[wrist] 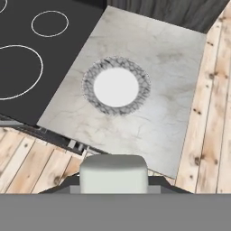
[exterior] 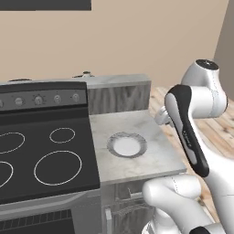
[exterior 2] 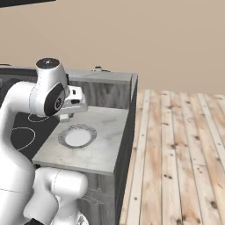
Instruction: Pick up the marshmallow and place it in the cup of hot chocolate on the dining counter.
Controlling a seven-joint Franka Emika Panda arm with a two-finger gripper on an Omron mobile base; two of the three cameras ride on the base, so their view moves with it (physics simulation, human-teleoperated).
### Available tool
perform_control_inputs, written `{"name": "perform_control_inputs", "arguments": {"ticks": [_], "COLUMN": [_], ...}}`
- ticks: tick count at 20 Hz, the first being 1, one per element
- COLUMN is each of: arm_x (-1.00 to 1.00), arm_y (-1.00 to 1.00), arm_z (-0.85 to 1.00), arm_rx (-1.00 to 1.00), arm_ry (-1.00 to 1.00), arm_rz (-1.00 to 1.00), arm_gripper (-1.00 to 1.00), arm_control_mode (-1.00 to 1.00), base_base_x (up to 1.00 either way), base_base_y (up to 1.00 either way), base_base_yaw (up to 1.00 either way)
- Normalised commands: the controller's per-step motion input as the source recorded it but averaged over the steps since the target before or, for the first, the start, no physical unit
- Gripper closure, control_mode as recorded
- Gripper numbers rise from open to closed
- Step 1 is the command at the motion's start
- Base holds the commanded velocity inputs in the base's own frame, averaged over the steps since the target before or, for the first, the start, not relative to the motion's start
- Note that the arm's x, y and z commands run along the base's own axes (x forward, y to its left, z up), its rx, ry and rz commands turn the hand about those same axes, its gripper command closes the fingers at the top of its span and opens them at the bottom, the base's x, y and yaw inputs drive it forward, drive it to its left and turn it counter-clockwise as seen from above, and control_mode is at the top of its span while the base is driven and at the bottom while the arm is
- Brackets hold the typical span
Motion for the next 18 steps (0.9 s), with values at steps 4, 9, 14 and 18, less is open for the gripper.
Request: {"name": "perform_control_inputs", "arguments": {"ticks": [4,9,14,18], "arm_x": [-0.14,0.0,0.0,0.0], "arm_y": [0.0,0.0,0.0,0.0], "arm_z": [0.16,0.0,0.0,0.0], "arm_rx": [0.0,0.0,0.0,0.0], "arm_ry": [0.0,0.03,0.0,0.0], "arm_rz": [0.0,0.0,0.0,0.0], "arm_gripper": [1.0,1.0,1.0,1.0], "arm_control_mode": [-1.0,-1.0,-1.0,1.0], "base_base_x": [0.0,0.0,0.0,-0.43], "base_base_y": [0.0,0.0,0.0,-0.08], "base_base_yaw": [0.0,0.0,0.0,0.0]}}
